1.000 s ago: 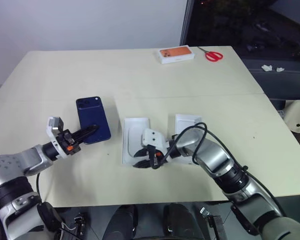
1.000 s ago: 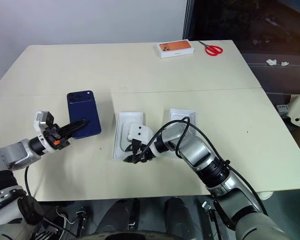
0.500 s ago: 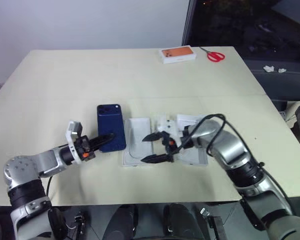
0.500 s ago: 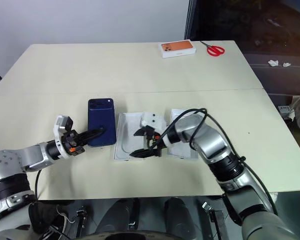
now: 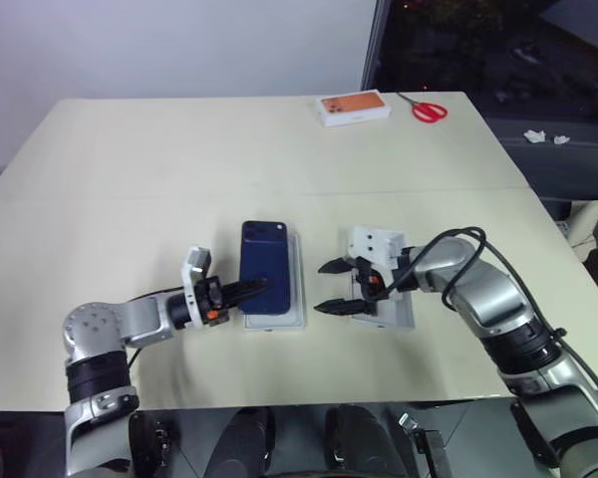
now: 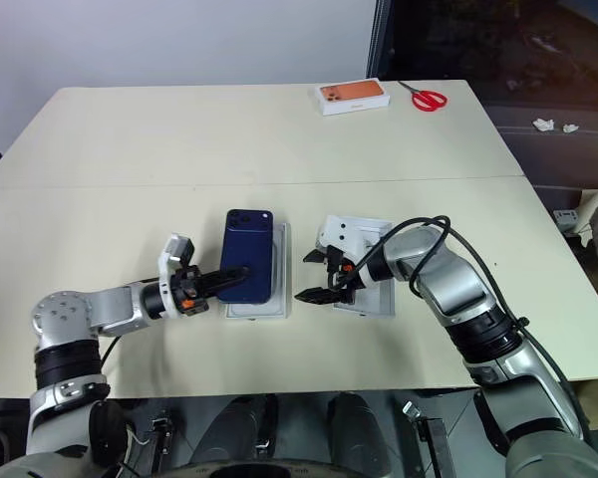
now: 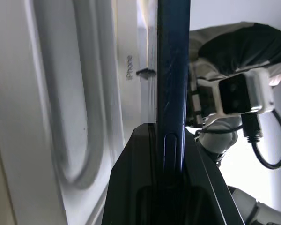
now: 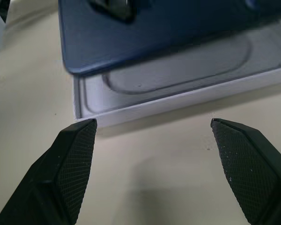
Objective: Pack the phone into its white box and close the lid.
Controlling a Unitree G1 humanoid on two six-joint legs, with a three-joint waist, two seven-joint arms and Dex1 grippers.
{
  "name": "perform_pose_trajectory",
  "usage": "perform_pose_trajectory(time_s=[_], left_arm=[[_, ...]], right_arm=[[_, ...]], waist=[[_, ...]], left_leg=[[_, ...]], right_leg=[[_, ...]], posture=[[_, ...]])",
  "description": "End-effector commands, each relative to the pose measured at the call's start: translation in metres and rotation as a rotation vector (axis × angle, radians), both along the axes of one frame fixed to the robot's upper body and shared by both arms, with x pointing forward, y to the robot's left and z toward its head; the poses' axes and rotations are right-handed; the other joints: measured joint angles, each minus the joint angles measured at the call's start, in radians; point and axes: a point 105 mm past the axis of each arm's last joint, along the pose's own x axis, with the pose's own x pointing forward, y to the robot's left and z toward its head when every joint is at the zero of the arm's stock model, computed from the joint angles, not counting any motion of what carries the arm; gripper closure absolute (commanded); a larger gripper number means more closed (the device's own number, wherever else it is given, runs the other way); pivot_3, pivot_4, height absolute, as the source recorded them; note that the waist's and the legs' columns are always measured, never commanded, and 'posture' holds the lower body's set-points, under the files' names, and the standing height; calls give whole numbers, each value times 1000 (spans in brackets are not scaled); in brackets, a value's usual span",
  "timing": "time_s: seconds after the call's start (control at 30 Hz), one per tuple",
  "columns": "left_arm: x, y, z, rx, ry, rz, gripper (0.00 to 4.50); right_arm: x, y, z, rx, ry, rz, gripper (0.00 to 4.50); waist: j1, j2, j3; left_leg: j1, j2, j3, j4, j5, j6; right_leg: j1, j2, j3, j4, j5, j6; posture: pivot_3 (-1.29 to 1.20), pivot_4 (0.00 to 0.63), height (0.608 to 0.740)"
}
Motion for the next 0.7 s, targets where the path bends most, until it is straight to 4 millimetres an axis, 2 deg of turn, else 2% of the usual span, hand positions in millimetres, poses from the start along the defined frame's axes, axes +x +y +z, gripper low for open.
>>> perform_pose_trajectory(time_s=[0.03,0.23,0.7], left_arm=[[3,0,11,-12,-49,1,3199],[0,2,13,19,-82,7,248],[-16,12,32,68,-175,-24,248]], right_arm=[[0,3,9,15,-50,16,367],[5,1,7,3,-60,6,367],[9,5,7,10,-70,16,367]], waist=[[0,0,0],[0,0,0],[-1,0,0]], left_leg=[[0,0,0,0,0,0],[1,0,0,0,0,0],[1,0,0,0,0,0]], right_leg=[[0,0,0,0,0,0],[1,0,0,0,0,0],[1,0,0,0,0,0]], posture=[[0,150,740],[0,150,740],[0,150,740]])
